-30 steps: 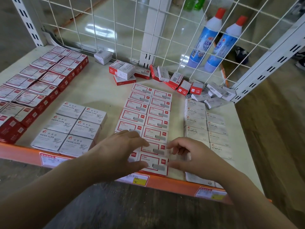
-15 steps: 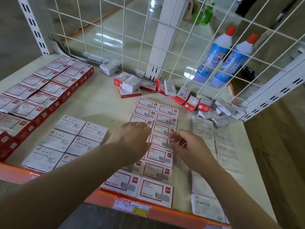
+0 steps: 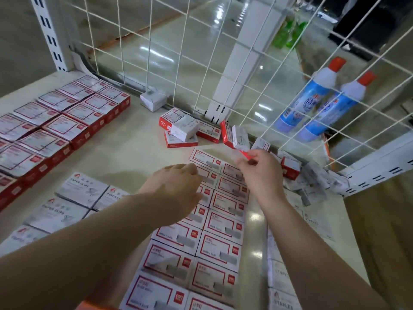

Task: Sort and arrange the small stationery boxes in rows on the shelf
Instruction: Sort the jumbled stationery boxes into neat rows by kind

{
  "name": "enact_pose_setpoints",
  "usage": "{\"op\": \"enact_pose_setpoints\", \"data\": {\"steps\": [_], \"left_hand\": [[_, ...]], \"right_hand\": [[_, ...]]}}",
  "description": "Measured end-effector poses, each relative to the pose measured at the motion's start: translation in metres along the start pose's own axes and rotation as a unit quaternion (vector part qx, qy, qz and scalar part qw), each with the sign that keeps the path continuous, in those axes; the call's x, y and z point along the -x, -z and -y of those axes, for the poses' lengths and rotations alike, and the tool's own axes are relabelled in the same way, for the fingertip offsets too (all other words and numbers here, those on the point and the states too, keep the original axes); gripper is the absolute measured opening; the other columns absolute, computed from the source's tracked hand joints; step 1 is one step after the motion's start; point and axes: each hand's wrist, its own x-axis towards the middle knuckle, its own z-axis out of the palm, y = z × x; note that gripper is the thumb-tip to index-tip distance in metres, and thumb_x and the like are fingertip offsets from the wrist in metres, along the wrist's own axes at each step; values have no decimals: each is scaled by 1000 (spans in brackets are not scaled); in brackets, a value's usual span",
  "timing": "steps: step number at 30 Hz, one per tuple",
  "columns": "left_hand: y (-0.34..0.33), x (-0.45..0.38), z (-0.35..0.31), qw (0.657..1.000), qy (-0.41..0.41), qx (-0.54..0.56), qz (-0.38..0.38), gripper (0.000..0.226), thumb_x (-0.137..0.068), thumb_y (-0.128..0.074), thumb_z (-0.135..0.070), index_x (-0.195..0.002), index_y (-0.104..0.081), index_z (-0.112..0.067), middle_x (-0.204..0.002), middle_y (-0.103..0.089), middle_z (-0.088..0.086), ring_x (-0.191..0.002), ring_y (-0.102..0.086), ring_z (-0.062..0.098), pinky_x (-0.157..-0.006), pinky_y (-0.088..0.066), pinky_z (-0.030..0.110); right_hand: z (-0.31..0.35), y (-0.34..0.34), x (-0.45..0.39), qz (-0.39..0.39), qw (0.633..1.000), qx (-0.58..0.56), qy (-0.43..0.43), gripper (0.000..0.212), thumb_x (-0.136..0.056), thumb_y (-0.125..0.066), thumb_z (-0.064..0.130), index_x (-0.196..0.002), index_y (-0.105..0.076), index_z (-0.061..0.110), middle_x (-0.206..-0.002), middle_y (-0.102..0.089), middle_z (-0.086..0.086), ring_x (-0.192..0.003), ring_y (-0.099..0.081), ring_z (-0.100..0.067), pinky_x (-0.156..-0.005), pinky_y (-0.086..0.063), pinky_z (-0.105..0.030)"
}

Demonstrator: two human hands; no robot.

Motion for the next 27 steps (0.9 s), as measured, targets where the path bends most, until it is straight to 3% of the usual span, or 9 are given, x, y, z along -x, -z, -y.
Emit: {"op": "enact_pose_setpoints", "data": {"steps": [6,12,21,24,27], "left_hand": [[4,-14,0,999,28,36,3,39,-94,-47,-35,-132,-49,-28,-119,-54,-9,-105,-54,14,-83,-53,28],[1,-17,2,998,46,50,-13,35,-93,-49,-33,-127,-54,-28,-114,-56,-9,-99,-55,12,-71,-49,20],[1,-9,0,998,34,45,-18,42,-94,-49,-33,-135,-47,-28,-126,-52,-8,-109,-52,13,-83,-52,24],[0,-5,-1,997,43,64,-9,43,-93,-49,-33,-136,-45,-29,-129,-50,-9,-111,-51,14,-83,-53,25],[0,0,-5,994,47,94,-8,43,-94,-49,-33,-136,-43,-29,-134,-46,-9,-117,-48,14,-87,-50,26]], "right_hand": [[2,-16,-26,-1,999,-16,-39,35,-89,-57,33,-116,-57,12,-106,-63,-1,-85,-60,-15,-60,-43,-22],[5,-23,-40,-24,996,-11,-80,29,-89,-59,34,-104,-63,10,-95,-67,-2,-64,-52,-6,-44,-27,-13],[13,-20,-39,-23,984,-102,-144,18,-86,-62,21,-93,-63,5,-100,-69,-9,-56,-51,-4,-32,-30,-7],[15,-13,-32,-27,984,-120,-129,8,-84,-61,14,-80,-60,7,-85,-67,-7,-53,-49,-1,-29,-26,-5],[14,-5,-20,-29,987,-115,-111,8,-84,-61,16,-86,-54,13,-69,-52,6,-54,-45,2,-31,-29,-5]]}}
